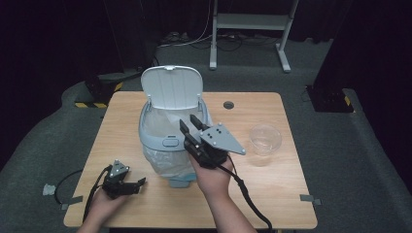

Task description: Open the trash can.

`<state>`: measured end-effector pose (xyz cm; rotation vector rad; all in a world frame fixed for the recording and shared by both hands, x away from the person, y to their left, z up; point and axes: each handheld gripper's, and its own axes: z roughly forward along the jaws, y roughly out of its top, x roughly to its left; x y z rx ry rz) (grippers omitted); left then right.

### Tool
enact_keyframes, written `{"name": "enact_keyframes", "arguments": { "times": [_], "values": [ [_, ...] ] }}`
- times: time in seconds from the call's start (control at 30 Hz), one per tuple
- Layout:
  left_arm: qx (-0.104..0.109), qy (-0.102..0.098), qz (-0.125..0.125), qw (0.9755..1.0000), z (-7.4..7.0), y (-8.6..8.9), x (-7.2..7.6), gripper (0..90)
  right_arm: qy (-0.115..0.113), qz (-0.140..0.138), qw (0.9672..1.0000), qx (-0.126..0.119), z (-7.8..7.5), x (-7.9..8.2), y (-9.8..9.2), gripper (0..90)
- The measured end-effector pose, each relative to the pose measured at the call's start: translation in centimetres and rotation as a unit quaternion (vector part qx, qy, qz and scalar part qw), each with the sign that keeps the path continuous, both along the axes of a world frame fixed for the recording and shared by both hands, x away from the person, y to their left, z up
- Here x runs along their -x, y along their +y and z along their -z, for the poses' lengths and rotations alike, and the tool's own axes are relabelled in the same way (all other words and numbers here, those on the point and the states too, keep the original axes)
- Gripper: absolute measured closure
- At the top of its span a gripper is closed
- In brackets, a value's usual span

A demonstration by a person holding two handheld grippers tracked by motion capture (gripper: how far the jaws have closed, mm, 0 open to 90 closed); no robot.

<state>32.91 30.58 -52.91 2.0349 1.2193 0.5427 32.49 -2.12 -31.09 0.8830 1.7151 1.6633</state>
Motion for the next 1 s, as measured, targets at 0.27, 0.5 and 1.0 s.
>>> {"name": "enact_keyframes", "arguments": {
  "times": [0.27, 0.5, 1.0],
  "values": [
    [0.0, 0.001, 0.001, 1.0, 0.0, 0.0, 0.0, 15.8, 0.0, 0.053, 0.9983, 0.023, 0.8, 0.3, -4.7, 67.3],
    [0.0, 0.0, 0.0, 1.0, 0.0, 0.0, 0.0, 15.7, 0.041, 0.102, 0.993, 0.043, 4.0, -0.8, -8.9, 67.8],
    [0.0, 0.002, 0.002, 1.0, 0.0, -0.1, 0.1, 15.7, 0.156, 0.213, 0.9597, 0.097, 13.6, -5.7, -16.7, 66.7]
  ]
}}
